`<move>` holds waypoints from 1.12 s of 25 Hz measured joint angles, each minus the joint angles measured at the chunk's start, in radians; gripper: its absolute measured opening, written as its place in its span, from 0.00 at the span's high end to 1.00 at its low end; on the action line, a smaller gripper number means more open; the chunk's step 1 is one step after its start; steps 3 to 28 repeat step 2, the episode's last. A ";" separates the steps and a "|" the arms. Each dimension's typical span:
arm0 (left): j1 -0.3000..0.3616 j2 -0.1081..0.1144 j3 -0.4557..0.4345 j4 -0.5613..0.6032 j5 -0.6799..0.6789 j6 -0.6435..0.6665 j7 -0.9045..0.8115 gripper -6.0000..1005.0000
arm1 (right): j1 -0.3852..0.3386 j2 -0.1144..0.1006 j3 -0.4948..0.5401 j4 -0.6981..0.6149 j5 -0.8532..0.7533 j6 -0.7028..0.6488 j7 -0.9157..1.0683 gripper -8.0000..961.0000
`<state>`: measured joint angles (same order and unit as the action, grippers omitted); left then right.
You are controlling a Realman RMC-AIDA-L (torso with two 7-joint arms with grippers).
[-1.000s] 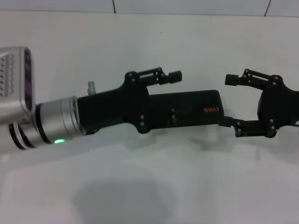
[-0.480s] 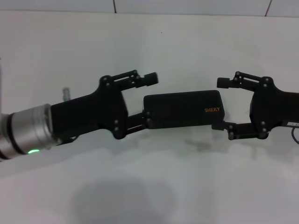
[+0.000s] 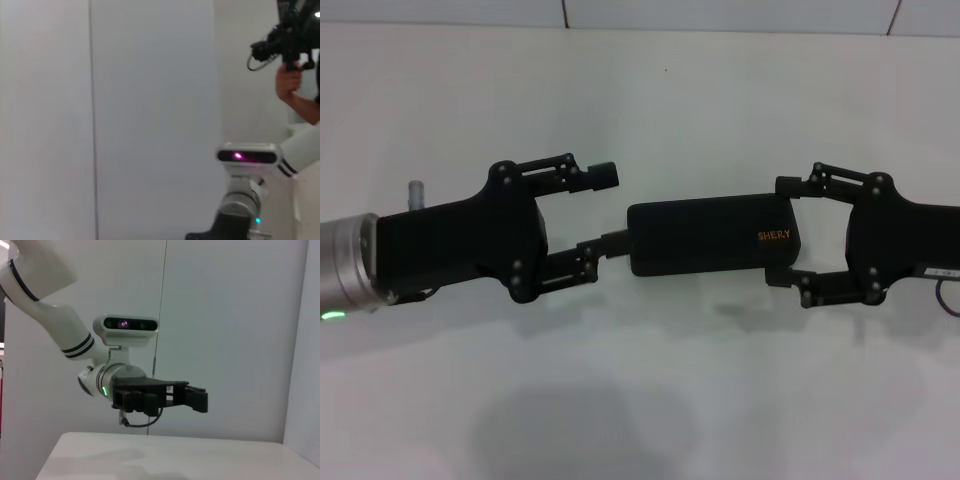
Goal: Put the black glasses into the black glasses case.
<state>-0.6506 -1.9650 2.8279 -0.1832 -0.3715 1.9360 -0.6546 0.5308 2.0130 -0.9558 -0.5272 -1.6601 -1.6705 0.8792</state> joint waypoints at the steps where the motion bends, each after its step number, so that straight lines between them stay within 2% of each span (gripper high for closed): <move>1: -0.004 0.004 0.010 -0.001 0.006 0.001 -0.005 0.39 | -0.003 0.002 -0.001 0.003 0.000 0.000 -0.006 0.08; 28: -0.007 0.006 0.015 -0.003 0.013 0.003 -0.005 0.39 | -0.005 0.004 -0.001 0.005 0.001 0.000 -0.012 0.08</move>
